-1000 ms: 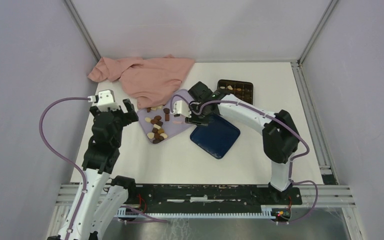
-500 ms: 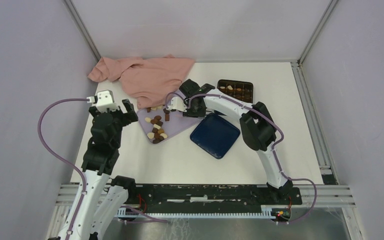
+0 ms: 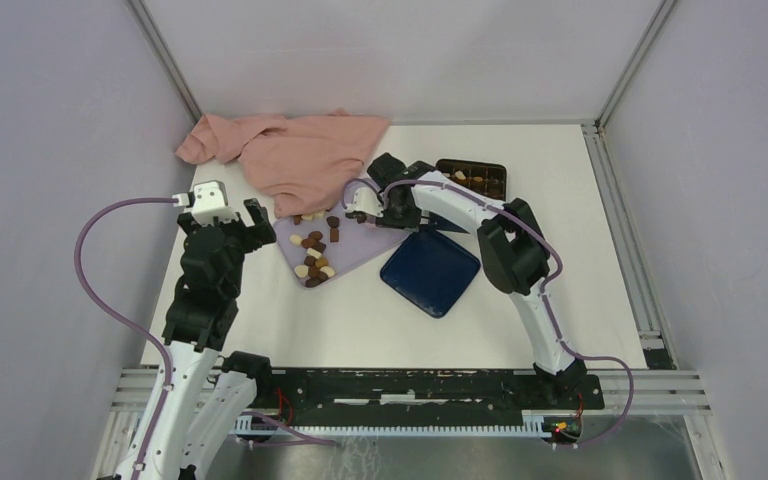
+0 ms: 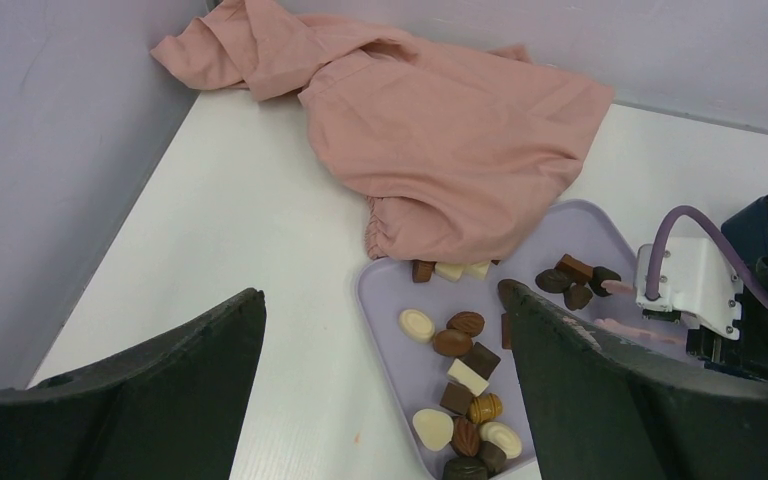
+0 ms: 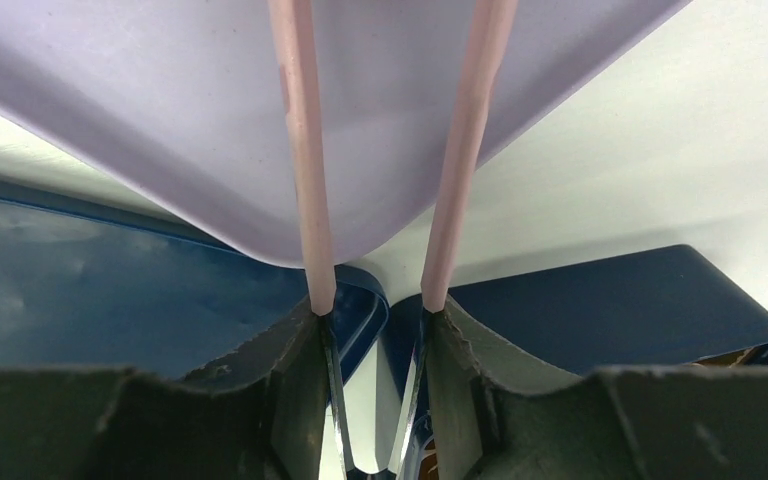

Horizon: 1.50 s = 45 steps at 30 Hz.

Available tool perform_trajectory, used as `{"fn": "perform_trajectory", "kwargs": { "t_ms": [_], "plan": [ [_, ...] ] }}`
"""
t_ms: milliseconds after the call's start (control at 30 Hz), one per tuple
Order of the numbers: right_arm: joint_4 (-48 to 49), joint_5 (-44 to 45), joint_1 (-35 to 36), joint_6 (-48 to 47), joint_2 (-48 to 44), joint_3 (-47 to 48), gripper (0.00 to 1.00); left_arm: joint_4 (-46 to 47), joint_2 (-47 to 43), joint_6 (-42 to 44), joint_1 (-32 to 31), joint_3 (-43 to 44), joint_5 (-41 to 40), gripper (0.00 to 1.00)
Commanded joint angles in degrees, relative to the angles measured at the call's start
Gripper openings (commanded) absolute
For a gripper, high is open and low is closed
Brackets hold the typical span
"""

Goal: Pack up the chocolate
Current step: Pick up the fake chocolate from the plate.

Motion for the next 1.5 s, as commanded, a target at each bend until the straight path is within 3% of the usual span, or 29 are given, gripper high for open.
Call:
{"fn": "perform_trajectory", "kwargs": {
  "t_ms": [0, 633, 1067, 1467],
  "plan": [
    [-1.16, -0.20, 0.25, 0.87, 1.47, 4.34, 0.42, 2.46, -0.18, 2.65, 0.04, 0.28, 0.85, 0.95],
    [-3.73, -2.49, 0.20, 1.22, 6.46, 12.38, 0.44, 2.39, 0.04, 2.67, 0.03, 0.28, 0.94, 0.95],
    [-4.82, -5.24, 0.34, 0.70, 7.19, 12.32, 0.43, 2.40, 0.13, 2.73, 0.04, 0.28, 0.93, 0.95],
    [-5.79, -8.23, 0.92, -0.44, 2.58, 7.94, 0.37, 2.44, 0.21, 2.69, 0.00, 0.28, 1.02, 0.95]
  ]
}}
